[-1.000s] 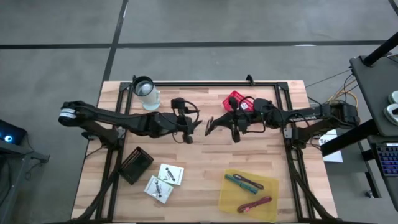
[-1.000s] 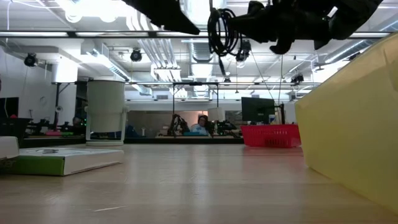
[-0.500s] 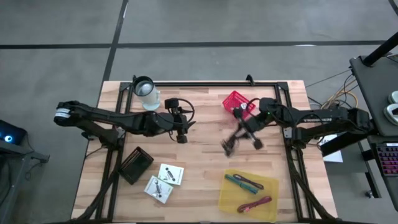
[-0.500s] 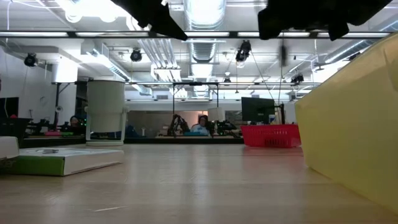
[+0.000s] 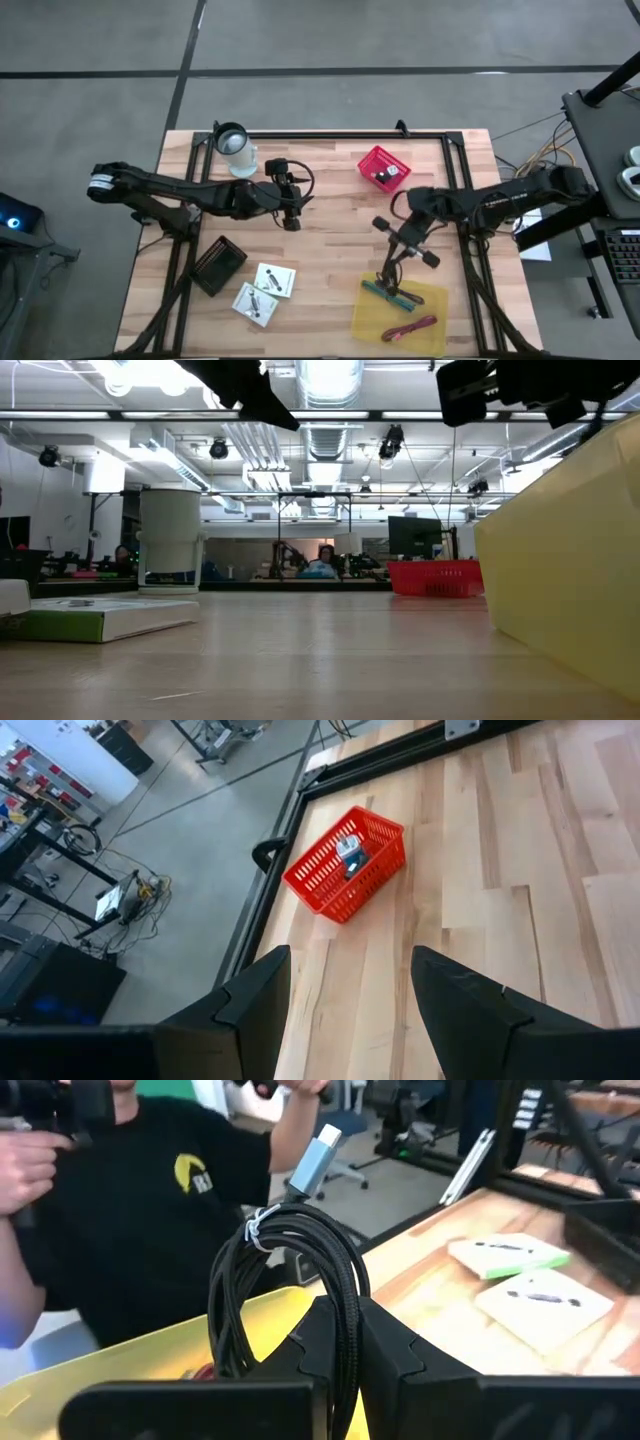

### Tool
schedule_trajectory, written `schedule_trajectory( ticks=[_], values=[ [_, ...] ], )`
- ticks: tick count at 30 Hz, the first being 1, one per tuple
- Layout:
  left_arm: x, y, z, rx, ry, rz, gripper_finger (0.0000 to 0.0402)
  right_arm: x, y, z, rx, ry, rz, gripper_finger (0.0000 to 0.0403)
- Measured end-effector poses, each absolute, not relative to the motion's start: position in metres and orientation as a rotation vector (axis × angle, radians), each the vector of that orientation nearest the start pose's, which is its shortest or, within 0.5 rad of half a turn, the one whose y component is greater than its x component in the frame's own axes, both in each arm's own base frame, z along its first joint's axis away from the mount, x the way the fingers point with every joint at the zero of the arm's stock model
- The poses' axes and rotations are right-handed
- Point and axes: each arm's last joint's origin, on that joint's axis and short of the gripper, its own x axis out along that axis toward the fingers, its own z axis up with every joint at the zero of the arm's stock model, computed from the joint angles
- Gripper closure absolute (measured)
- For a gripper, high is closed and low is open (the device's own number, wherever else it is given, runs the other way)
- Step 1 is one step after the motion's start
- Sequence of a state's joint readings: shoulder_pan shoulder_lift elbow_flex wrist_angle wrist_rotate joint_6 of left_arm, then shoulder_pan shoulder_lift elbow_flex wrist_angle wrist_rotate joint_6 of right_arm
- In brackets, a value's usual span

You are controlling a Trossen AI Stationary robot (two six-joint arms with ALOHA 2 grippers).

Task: Pick and place items into bin
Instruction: Put the black charger cable into the yellow bin

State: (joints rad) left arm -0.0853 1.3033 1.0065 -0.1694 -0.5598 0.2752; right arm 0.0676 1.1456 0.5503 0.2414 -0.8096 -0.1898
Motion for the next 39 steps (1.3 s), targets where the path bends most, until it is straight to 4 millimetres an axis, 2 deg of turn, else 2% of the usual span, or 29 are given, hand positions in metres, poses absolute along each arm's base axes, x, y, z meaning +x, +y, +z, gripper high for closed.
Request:
schedule_trajectory(
  ticks=[5,9,15,24,30,39],
  values=[
    [0.285,-0.009,0.302,0.415,0.512,0.403,0.0210,0.229,0.057,0.219,-0.061,0.296,0.919,0.0390],
    [0.285,-0.009,0.302,0.415,0.514,0.403,0.0210,0.227,0.065,0.212,-0.051,0.336,0.906,0.0390],
    [0.284,-0.009,0.302,0.415,0.515,0.403,0.0210,0.224,0.067,0.206,-0.016,0.376,0.905,0.0384],
    [0.284,-0.009,0.302,0.414,0.514,0.405,0.0210,0.224,0.069,0.207,0.003,0.372,0.909,0.0377],
    [0.284,-0.009,0.302,0.414,0.514,0.405,0.0210,0.217,0.077,0.197,0.002,0.408,0.946,0.0376],
    [0.284,-0.009,0.302,0.414,0.514,0.405,0.0210,0.212,0.081,0.192,-0.091,0.381,0.987,0.0374]
  ],
)
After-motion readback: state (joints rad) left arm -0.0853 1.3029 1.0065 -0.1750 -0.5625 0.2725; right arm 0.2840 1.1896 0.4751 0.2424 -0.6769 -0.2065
